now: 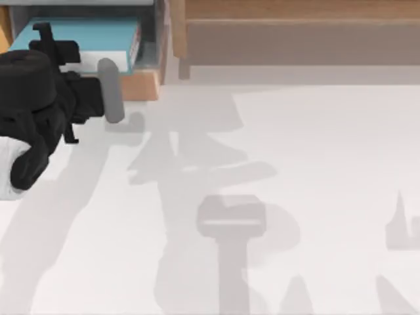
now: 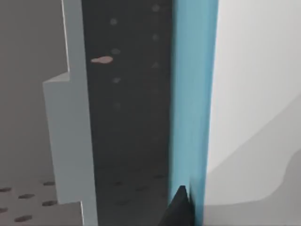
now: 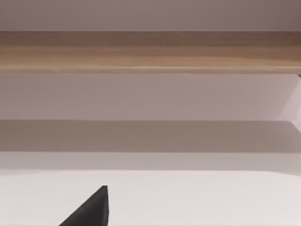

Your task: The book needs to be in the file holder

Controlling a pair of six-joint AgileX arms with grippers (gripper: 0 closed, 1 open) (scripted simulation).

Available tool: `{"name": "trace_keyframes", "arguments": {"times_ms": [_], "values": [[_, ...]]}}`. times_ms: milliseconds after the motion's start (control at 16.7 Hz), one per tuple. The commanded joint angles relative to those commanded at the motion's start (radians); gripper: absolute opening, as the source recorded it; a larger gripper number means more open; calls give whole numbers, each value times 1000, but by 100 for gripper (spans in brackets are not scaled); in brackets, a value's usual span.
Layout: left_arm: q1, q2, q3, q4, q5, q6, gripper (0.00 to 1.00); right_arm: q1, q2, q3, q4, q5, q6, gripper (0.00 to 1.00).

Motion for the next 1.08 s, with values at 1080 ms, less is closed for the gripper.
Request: {"name": "trace_keyframes", "arguments": {"times_ms": [1080], "values": [[16, 105, 117, -12, 17, 4, 23, 0, 0, 0, 0, 0, 0, 100]]}}
